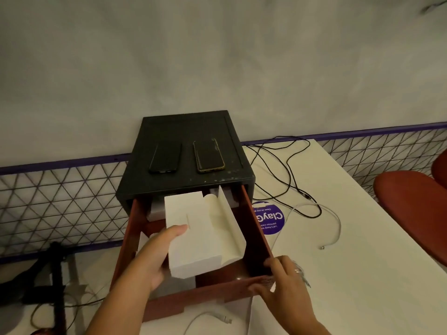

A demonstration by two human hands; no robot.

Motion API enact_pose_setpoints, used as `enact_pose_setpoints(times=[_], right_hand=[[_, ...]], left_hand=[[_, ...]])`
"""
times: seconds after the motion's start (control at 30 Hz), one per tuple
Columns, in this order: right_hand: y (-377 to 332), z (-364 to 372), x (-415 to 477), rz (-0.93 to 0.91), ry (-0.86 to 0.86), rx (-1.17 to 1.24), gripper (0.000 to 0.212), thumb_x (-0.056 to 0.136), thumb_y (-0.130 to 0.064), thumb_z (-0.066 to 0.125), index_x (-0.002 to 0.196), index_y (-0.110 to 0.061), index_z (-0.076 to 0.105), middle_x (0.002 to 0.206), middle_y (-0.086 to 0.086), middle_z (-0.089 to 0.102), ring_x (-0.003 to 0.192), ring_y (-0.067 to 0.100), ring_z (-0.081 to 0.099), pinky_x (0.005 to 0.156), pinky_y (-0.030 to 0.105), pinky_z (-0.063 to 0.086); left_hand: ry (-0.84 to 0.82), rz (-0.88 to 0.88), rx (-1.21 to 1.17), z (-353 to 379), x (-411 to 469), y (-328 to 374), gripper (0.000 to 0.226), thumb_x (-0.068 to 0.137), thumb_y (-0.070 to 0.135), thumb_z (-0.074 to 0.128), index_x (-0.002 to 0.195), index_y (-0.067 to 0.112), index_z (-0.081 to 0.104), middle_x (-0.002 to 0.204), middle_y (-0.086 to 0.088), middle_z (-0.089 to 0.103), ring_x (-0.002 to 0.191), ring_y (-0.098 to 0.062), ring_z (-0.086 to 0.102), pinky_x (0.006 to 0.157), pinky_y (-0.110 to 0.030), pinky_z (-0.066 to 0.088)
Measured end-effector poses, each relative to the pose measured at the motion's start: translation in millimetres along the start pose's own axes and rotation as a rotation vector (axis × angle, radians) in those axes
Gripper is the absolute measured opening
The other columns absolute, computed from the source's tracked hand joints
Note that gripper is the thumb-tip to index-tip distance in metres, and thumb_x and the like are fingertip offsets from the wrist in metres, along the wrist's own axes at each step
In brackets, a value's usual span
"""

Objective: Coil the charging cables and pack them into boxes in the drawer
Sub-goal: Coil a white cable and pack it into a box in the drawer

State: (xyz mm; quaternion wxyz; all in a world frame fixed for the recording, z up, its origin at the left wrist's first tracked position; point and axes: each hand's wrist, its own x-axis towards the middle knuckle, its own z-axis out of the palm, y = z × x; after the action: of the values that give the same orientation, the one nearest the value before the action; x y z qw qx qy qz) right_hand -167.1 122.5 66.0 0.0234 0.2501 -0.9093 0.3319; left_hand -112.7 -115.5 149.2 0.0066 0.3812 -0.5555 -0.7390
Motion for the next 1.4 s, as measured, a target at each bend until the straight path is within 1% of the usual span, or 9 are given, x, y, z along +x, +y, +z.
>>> enact_pose_setpoints(times=[0.17, 0.3, 0.4, 0.6, 0.7, 0.8, 1.07, 1.17, 1.4], right_hand=[[4.0, -3.0, 16.6, 0.043, -0.099, 0.029, 0.037, 0.071, -0.045, 0.074, 0.082, -0.027, 0.044, 0.081, -0.022, 0.036, 0.077, 0.011, 0.049, 0.058, 0.008, 0.032], [-1.5, 0.0, 41.3, 0.1, -0.171, 0.014, 0.035, 0.077, -0.048, 0.067, 0.095, -0.029, 0.044, 0.096, -0.015, 0.041, 0.094, 0.007, 0.041, 0.065, 0.006, 0.036], [-3.5, 2.4, 60.5, 0.127, -0.161, 0.037, 0.037, 0.076, -0.046, 0.068, 0.099, -0.026, 0.047, 0.103, -0.013, 0.042, 0.104, 0.005, 0.036, 0.078, 0.016, 0.046], [-6.7, 11.1, 89.7, 0.151, -0.113, 0.051, 0.034, 0.076, -0.039, 0.072, 0.093, -0.025, 0.046, 0.1, -0.008, 0.046, 0.099, 0.011, 0.046, 0.08, 0.026, 0.052], [-9.2, 15.3, 107.8, 0.157, -0.118, 0.051, 0.034, 0.077, -0.039, 0.072, 0.092, -0.024, 0.046, 0.098, -0.008, 0.046, 0.095, 0.012, 0.048, 0.077, 0.026, 0.051], [-11.4, 19.5, 126.8, 0.158, -0.132, 0.056, 0.034, 0.079, -0.037, 0.07, 0.103, -0.023, 0.05, 0.1, -0.008, 0.045, 0.097, 0.015, 0.053, 0.078, 0.028, 0.052], [-17.9, 28.5, 163.5, 0.2, -0.152, 0.071, 0.035, 0.084, -0.033, 0.065, 0.113, -0.021, 0.05, 0.113, 0.0, 0.05, 0.101, 0.02, 0.057, 0.081, 0.035, 0.055], [-21.1, 33.5, 170.8, 0.239, -0.174, 0.105, 0.036, 0.087, -0.031, 0.062, 0.118, -0.022, 0.046, 0.121, 0.004, 0.049, 0.107, 0.024, 0.057, 0.083, 0.037, 0.054], [-29.5, 24.2, 152.8, 0.32, -0.15, 0.329, 0.059, 0.086, -0.025, 0.064, 0.138, -0.024, 0.036, 0.137, 0.008, 0.039, 0.122, 0.028, 0.047, 0.095, 0.039, 0.046]], left_hand=[[-0.047, 0.053, -0.124, -21.8, -10.2, 3.3, 0.058, 0.062, 0.031, 0.066, 0.12, 0.025, 0.055, 0.109, -0.015, 0.066, 0.101, -0.034, 0.061, 0.071, -0.041, 0.05], [-0.007, 0.077, -0.168, -34.4, -16.2, 1.3, 0.053, 0.066, 0.034, 0.061, 0.117, 0.02, 0.058, 0.097, -0.011, 0.069, 0.089, -0.031, 0.062, 0.06, -0.036, 0.048], [0.048, 0.095, -0.172, -42.8, -17.5, -0.1, 0.035, 0.083, 0.035, 0.056, 0.114, 0.019, 0.059, 0.094, -0.009, 0.068, 0.087, -0.03, 0.061, 0.058, -0.035, 0.047], [0.07, 0.1, -0.276, -39.1, -16.1, -3.6, 0.026, 0.089, 0.024, 0.052, 0.113, 0.018, 0.06, 0.096, -0.009, 0.071, 0.093, -0.03, 0.061, 0.075, -0.042, 0.049], [0.063, 0.075, -0.287, -32.7, -14.5, -6.5, 0.024, 0.089, 0.022, 0.053, 0.111, 0.016, 0.061, 0.091, -0.009, 0.07, 0.086, -0.027, 0.061, 0.068, -0.037, 0.046], [0.041, 0.058, -0.281, -26.1, -14.0, -7.8, 0.022, 0.09, 0.022, 0.051, 0.106, 0.013, 0.063, 0.082, -0.009, 0.071, 0.083, -0.027, 0.061, 0.066, -0.036, 0.044], [0.022, 0.068, -0.307, -21.5, -13.1, -11.4, 0.029, 0.09, 0.019, 0.052, 0.118, 0.02, 0.057, 0.11, -0.011, 0.068, 0.104, -0.029, 0.059, 0.069, -0.038, 0.048], [0.017, 0.073, -0.33, -19.4, -13.1, -15.8, 0.032, 0.089, 0.016, 0.052, 0.119, 0.021, 0.056, 0.114, -0.011, 0.066, 0.108, -0.031, 0.057, 0.081, -0.044, 0.048], [-0.015, 0.038, -0.452, -4.4, -14.6, -21.8, 0.038, 0.08, 0.002, 0.055, 0.115, 0.018, 0.055, 0.111, -0.014, 0.063, 0.095, -0.031, 0.057, 0.073, -0.043, 0.049]])
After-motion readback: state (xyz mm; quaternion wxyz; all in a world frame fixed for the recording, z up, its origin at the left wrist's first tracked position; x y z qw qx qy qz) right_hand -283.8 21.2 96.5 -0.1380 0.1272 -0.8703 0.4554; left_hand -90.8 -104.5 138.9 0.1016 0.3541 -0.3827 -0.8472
